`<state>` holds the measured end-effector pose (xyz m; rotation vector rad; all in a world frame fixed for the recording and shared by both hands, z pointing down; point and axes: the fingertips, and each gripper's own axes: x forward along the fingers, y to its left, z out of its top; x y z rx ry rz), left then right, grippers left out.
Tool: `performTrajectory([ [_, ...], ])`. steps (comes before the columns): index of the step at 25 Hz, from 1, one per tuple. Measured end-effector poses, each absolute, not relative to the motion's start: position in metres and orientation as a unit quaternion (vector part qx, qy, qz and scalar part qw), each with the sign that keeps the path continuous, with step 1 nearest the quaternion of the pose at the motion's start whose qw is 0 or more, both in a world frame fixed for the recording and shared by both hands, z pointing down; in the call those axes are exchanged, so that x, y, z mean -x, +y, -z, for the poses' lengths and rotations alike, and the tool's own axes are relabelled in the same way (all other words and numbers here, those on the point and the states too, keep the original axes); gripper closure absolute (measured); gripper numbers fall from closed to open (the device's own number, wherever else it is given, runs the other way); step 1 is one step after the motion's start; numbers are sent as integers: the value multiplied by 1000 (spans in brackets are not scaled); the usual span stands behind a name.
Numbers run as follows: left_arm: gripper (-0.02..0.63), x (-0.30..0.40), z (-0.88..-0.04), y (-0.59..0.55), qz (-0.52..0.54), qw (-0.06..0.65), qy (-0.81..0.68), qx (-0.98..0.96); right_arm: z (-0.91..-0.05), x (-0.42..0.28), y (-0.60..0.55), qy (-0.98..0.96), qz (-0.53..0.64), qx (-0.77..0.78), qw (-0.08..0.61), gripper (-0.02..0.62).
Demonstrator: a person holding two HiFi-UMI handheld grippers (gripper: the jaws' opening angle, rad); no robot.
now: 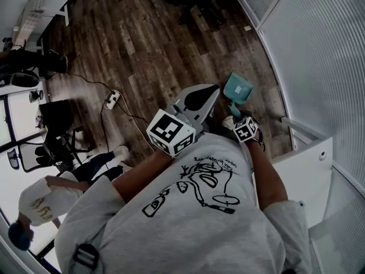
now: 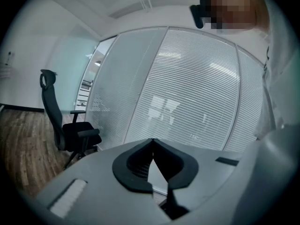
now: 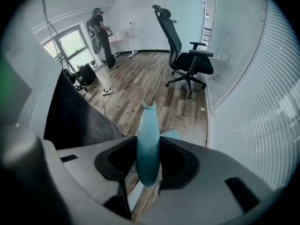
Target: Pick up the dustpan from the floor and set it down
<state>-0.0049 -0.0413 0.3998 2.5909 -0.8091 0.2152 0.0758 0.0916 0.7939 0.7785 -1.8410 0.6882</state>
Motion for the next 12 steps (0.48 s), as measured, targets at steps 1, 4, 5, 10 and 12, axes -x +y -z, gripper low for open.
performTrajectory([
  [1,604,4,-399,-41,-76,208,-290,-931,-791,-77,91,-758,-286,-324,488,466],
  [4,604,4,-395,-39,-74,206,-289,-932,-782,-79,90,-758,-289,-336,479,466],
  [5,604,3,-395,-39,-73,206,-289,-932,-780,-80,89,-759,-289,-338,476,466],
  [10,604,1,-393,-41,-71,205,-287,-933,-771,-84,86,-759,-288,-343,472,466],
  [12,604,0,-393,-40,-70,204,-285,-934,-768,-87,86,-758,-288,-348,470,466],
])
